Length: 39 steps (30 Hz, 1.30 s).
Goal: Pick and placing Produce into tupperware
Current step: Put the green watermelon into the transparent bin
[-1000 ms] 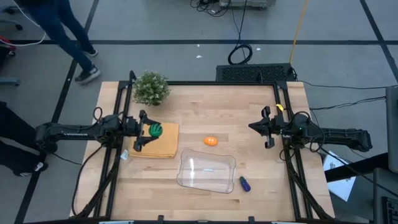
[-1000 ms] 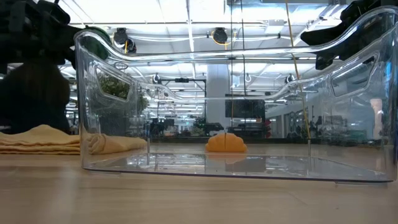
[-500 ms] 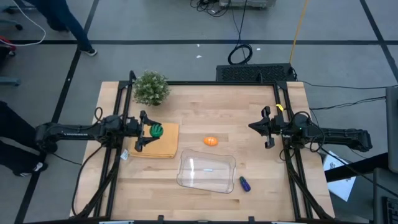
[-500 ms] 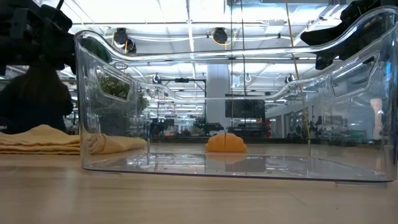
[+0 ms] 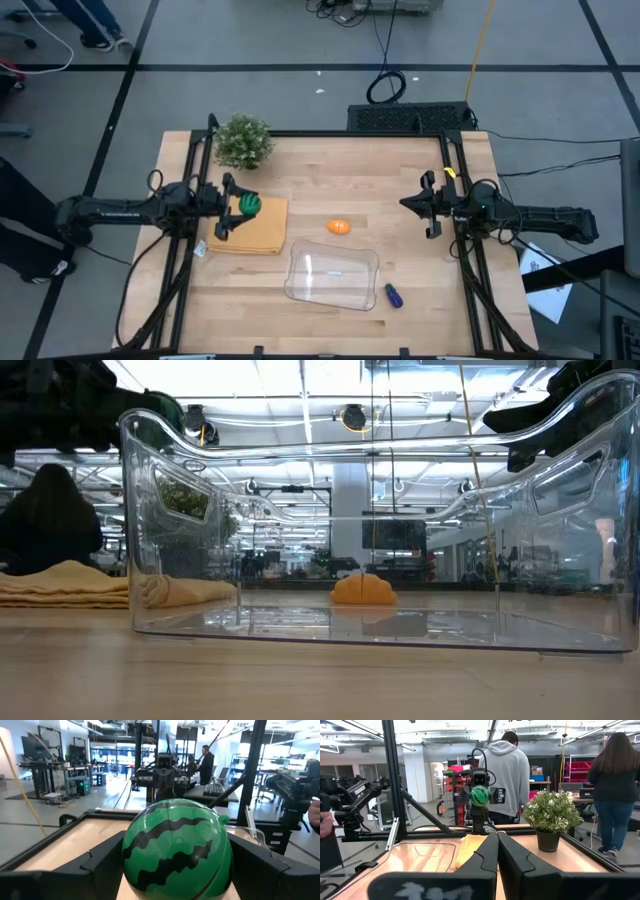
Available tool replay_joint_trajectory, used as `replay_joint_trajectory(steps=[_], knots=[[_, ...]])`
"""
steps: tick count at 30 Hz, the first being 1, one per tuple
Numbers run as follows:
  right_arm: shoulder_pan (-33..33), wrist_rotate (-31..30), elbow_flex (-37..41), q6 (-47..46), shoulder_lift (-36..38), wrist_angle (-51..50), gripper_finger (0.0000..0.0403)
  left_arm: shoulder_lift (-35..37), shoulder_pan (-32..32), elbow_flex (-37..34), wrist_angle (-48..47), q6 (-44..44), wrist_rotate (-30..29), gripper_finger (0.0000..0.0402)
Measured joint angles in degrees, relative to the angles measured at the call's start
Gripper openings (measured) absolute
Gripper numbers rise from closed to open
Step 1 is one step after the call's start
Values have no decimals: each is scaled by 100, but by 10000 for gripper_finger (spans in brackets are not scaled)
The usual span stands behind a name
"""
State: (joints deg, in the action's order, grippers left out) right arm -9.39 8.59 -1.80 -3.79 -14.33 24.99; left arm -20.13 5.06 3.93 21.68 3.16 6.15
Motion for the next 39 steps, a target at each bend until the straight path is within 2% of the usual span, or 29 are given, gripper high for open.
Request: replay_joint_trajectory(steps=[12, 15, 22, 27, 39], knots=[[0, -6, 0, 0, 0, -2, 0, -1597, -8, 1090, 145, -244, 566, 296], [-1, -6, -1, 0, 1, -9, 0, -2076, -123, 1288, 268, -327, 740, 296], [-2, -8, -1, 0, 0, -42, 0, -2998, -502, 1671, 743, -632, 743, 296], [-2, -94, -2, -2, 0, -44, 0, -3464, -639, 1778, 1152, -634, 747, 296], [-1, -143, -1, -2, 1, -44, 0, -4158, -671, 2229, 1289, -456, 802, 296]])
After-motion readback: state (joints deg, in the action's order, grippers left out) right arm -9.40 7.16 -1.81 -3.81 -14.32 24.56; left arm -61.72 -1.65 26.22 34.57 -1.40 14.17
